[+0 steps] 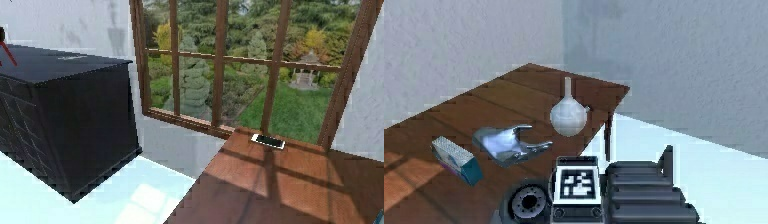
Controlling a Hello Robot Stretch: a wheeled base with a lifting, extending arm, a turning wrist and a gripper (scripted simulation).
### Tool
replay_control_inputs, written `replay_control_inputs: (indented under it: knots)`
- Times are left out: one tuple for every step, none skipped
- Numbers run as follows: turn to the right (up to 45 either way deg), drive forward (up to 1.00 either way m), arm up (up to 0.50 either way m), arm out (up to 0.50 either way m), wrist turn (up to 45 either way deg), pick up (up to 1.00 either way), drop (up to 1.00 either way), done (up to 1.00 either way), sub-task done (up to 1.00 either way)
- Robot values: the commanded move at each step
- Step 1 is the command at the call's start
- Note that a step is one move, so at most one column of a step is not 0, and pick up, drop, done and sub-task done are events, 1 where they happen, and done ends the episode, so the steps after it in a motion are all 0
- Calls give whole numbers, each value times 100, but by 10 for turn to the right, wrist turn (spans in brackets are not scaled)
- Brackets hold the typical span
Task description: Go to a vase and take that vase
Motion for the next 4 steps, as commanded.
replay_control_inputs:
  knots:
    - [0, 0, 0, 42, 0, 0, 0, 0, 0]
    - [0, 0, 0, 0, 450, 0, 0, 0, 0]
    - [0, 0, 0, 0, 450, 0, 0, 0, 0]
    - [0, 0, 0, 0, 450, 0, 0, 0, 0]
